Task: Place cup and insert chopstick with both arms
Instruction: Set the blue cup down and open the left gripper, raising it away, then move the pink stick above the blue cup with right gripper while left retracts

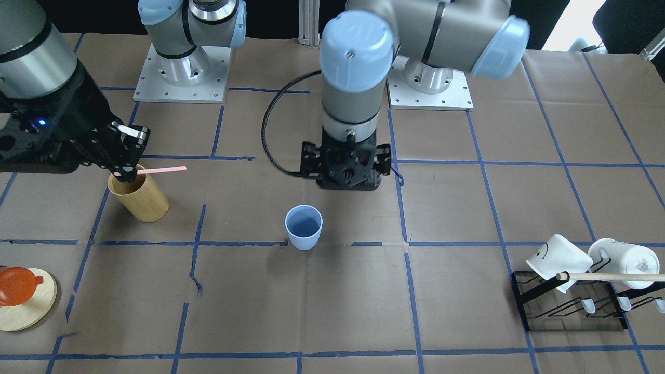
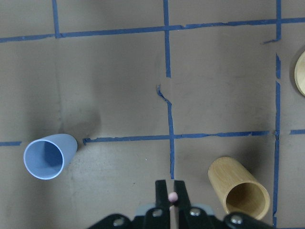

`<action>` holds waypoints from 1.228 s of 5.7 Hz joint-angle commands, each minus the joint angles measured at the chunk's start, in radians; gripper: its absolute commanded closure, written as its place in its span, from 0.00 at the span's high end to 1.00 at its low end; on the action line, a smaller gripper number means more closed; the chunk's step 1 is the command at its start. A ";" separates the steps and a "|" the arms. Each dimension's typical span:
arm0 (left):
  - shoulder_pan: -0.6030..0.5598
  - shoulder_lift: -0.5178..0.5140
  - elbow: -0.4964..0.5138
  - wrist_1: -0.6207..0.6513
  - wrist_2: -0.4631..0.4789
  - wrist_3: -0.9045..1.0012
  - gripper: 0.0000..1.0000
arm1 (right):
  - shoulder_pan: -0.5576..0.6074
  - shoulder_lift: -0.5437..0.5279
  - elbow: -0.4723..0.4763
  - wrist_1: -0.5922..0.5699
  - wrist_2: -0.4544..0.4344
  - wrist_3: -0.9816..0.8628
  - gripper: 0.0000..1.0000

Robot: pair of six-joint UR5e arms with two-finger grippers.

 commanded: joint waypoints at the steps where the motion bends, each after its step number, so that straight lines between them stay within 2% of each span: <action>1: 0.066 0.127 -0.025 -0.042 0.007 0.124 0.99 | 0.119 0.137 -0.167 -0.003 -0.014 0.159 0.09; 2: 0.174 0.136 -0.052 -0.041 -0.004 0.207 0.99 | 0.188 0.194 -0.203 -0.039 -0.018 0.262 0.09; 3: 0.217 0.173 -0.069 -0.044 0.007 0.264 0.99 | 0.237 0.222 -0.203 -0.067 -0.018 0.345 0.08; 4: 0.231 0.219 -0.118 -0.049 0.004 0.264 0.99 | 0.270 0.247 -0.198 -0.078 -0.019 0.404 0.08; 6: 0.232 0.242 -0.143 -0.023 -0.007 0.221 0.99 | 0.279 0.279 -0.177 -0.099 -0.033 0.420 0.08; 7: 0.232 0.245 -0.138 -0.020 -0.005 0.151 0.99 | 0.279 0.279 -0.119 -0.125 -0.042 0.413 0.09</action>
